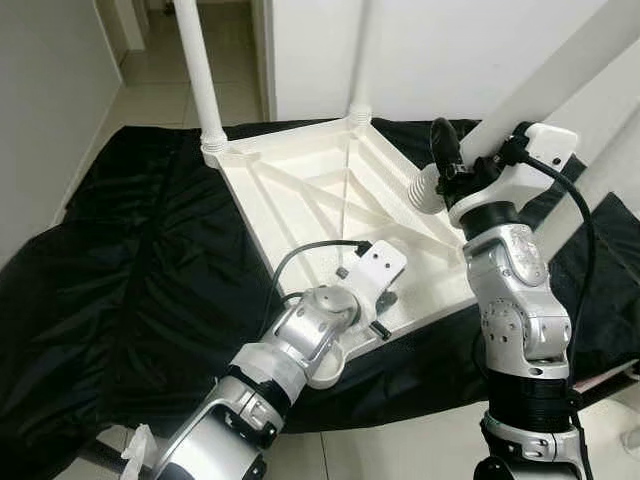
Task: Building children table
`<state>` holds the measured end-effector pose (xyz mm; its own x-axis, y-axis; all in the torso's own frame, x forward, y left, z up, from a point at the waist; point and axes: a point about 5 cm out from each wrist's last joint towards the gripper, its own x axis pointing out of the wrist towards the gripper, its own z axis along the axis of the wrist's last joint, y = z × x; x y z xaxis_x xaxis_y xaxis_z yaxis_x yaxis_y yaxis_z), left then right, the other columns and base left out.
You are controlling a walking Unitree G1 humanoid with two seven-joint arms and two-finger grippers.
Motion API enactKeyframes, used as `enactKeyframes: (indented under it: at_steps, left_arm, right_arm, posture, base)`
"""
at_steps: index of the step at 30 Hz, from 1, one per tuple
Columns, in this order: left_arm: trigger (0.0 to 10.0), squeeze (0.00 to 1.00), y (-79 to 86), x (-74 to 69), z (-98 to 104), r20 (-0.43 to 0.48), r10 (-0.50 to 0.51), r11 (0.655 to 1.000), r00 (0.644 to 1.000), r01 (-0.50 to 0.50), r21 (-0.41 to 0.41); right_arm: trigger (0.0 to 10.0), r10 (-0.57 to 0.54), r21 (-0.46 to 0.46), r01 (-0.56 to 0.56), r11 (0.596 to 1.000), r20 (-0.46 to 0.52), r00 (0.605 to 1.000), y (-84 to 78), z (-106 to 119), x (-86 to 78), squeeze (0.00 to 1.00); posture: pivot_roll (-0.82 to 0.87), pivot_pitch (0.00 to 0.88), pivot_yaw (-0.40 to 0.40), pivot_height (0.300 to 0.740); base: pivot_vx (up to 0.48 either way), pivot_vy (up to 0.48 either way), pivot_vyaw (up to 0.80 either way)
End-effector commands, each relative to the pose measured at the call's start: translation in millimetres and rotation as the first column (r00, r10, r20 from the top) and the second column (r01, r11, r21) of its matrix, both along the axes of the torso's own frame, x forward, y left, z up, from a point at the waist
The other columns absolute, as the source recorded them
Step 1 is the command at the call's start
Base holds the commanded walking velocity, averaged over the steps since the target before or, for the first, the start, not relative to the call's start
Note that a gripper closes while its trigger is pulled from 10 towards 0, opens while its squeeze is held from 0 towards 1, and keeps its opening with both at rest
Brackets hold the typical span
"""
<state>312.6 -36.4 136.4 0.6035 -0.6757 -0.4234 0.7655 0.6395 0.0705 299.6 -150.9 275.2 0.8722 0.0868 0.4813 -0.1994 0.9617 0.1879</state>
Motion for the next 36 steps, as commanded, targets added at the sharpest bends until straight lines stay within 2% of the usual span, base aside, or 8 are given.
enactKeyframes:
  at_steps: [1,13,17,18,25,27,28,36]
  left_arm:
    - [0.0,0.00,-44.0,-17.3,6.7,-0.017,0.070,0.997,0.997,-0.070,-0.018]
    - [0.0,0.00,-29.9,2.8,7.1,0.003,0.219,0.976,0.976,-0.218,-0.018]
    - [5.7,0.00,-32.0,4.1,13.1,0.030,0.215,0.976,0.976,-0.214,-0.044]
    - [10.0,0.00,-33.8,4.7,17.1,0.060,0.207,0.977,0.976,-0.204,-0.058]
    - [10.0,0.00,-33.9,6.4,28.4,0.176,0.174,0.983,0.969,-0.159,-0.096]
    - [10.0,0.35,-32.7,6.5,33.1,0.195,0.156,0.982,0.968,-0.131,-0.138]
    - [10.0,1.00,-31.5,4.0,39.3,0.195,0.110,0.975,0.975,-0.067,-0.213]
    - [10.0,0.85,-13.0,-1.0,61.3,0.275,0.014,0.927,0.961,0.091,-0.365]
  right_arm:
    - [10.0,-0.018,0.003,0.018,1.000,0.023,1.000,-2.1,4.0,-0.4,0.00]
    - [10.0,-0.026,0.006,0.026,1.000,0.026,0.999,-3.0,4.7,0.2,0.00]
    - [10.0,-0.029,0.006,0.029,1.000,0.026,0.999,-3.7,4.1,-0.1,0.00]
    - [10.0,-0.031,0.005,0.031,1.000,0.026,0.999,-4.1,3.7,0.0,0.00]
    - [10.0,-0.033,0.005,0.033,0.999,0.029,0.999,-4.0,3.8,-0.4,0.00]
    - [10.0,-0.035,0.004,0.035,0.999,0.031,0.999,-4.0,3.9,-0.7,0.00]
    - [10.0,-0.037,0.005,0.037,0.999,0.033,0.999,-4.4,4.2,-1.1,0.00]
    - [10.0,-0.046,0.005,0.045,0.999,0.039,0.998,-4.7,3.9,-2.8,0.00]
  posture:
    - [-0.08,0.055,0.012,0.740]
    - [-0.08,0.058,0.020,0.740]
    - [-0.08,0.057,0.020,0.740]
    - [-0.08,0.056,0.021,0.740]
    - [-0.08,0.053,0.024,0.740]
    - [-0.08,0.050,0.029,0.740]
    - [-0.09,0.050,0.033,0.740]
    - [-0.09,0.041,0.042,0.740]
  base:
    - [0.000,0.000,0.00]
    - [0.000,0.000,0.00]
    - [0.000,0.000,0.00]
    - [0.000,0.000,0.00]
    - [0.000,0.000,0.00]
    - [0.000,0.000,0.00]
    - [0.000,0.000,0.00]
    - [0.000,0.000,0.00]
